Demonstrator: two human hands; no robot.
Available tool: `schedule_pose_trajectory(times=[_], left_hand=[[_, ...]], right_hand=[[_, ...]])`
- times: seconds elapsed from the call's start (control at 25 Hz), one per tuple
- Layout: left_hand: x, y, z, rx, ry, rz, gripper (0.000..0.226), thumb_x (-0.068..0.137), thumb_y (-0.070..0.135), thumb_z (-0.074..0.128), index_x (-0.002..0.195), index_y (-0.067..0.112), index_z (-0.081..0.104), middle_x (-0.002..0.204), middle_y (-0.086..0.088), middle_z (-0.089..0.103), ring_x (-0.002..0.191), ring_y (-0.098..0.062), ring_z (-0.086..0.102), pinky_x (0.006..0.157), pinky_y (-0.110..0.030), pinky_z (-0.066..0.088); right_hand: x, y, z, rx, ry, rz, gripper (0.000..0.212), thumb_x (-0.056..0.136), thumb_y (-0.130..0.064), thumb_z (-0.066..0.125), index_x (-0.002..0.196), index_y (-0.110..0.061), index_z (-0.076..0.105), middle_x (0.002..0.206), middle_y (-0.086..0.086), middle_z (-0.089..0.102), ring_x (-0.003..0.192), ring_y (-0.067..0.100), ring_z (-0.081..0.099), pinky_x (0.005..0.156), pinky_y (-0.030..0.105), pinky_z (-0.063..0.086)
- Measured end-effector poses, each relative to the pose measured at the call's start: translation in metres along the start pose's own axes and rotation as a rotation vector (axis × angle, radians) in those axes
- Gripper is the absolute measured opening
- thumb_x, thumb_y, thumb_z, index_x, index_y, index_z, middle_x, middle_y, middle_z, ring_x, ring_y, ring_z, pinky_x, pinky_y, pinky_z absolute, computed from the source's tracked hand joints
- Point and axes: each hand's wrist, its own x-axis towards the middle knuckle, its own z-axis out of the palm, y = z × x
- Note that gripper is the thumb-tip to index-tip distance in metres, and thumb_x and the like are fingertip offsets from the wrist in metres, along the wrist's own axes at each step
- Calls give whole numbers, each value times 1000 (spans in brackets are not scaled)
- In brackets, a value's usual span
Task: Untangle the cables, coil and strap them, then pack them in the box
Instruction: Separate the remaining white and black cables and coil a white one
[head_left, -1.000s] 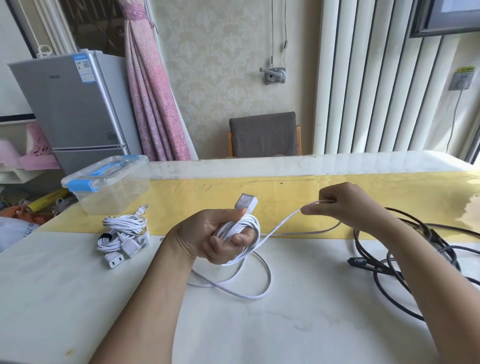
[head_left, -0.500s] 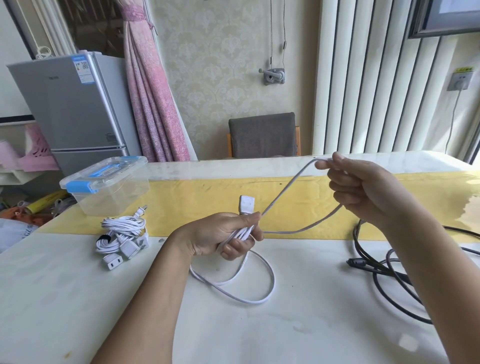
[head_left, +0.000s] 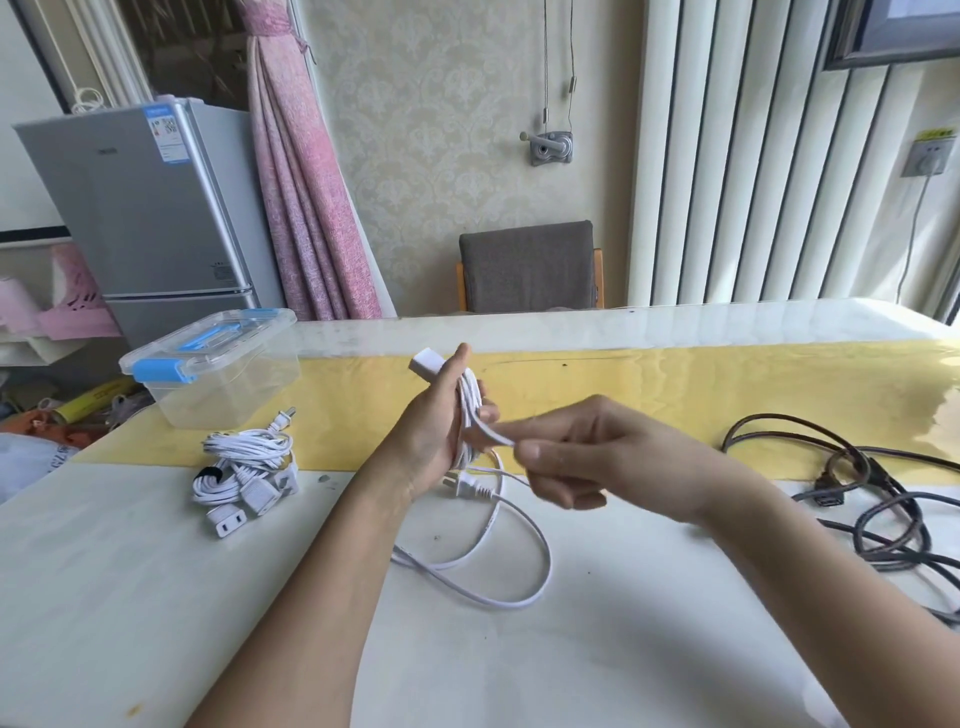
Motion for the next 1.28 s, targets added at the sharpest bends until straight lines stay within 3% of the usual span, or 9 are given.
schedule_pose_trajectory(times=[0.12,0.28,0.44,0.68,0.8,0.88,0.96,1.12,1.28], left_hand=[[1,7,-4,-324,-47,41,20,80,32,50,74,16,42,52,4,34,40,-9,35,40,-18,33],[-2,8,-13,-721,-244,5,17,82,22,61,73,9,53,53,1,40,41,-11,41,41,-20,37],[-3,5,-17,-825,-501,-82,23,93,22,56,83,2,54,57,-4,39,47,-16,36,50,-28,36],[-25,9,-18,-344,-958,-263,31,99,37,41,79,15,32,46,6,18,36,-7,14,35,-21,13],[-28,9,-18,-82,-1091,-335,34,98,41,39,78,16,32,45,5,17,35,-7,11,32,-22,9],[-27,11,-21,-20,-1141,-375,33,97,42,40,78,17,33,45,5,17,35,-7,9,32,-22,8],[-25,12,-24,1,-1177,-414,33,97,43,42,77,18,34,46,6,20,35,-6,9,32,-22,8],[-21,9,-22,141,-1099,-498,33,92,51,48,78,22,53,50,10,30,37,-5,19,33,-16,15],[-19,4,-12,398,-687,-438,39,89,55,51,77,18,58,46,10,33,36,-2,21,33,-11,22]], right_hand=[[4,12,6,-110,-71,102,33,98,-18,50,129,-17,60,56,-5,39,56,16,25,51,26,21],[4,20,-2,-193,-38,230,30,98,-16,50,126,-18,63,52,-8,35,53,11,28,53,26,20],[6,24,-2,-251,-35,296,28,98,-17,52,122,-21,66,52,-7,38,54,13,26,49,19,23],[0,14,-14,-389,70,301,15,90,-32,63,89,-26,76,60,5,33,60,20,23,53,25,22],[-3,5,-22,-531,248,371,40,78,-45,72,52,-19,57,58,5,32,55,15,25,54,27,22],[-10,3,-33,-386,323,404,56,72,-46,78,48,-18,37,54,0,26,52,14,23,60,26,29],[-18,2,-48,3,343,340,58,67,-47,80,49,-19,32,51,-4,21,49,14,21,65,24,38],[-28,-3,-72,586,502,178,28,69,-34,79,64,-15,59,46,-11,25,39,4,21,34,13,29],[-25,-8,-69,497,606,94,28,90,-24,45,96,-11,70,47,-11,24,38,3,14,29,12,14]])
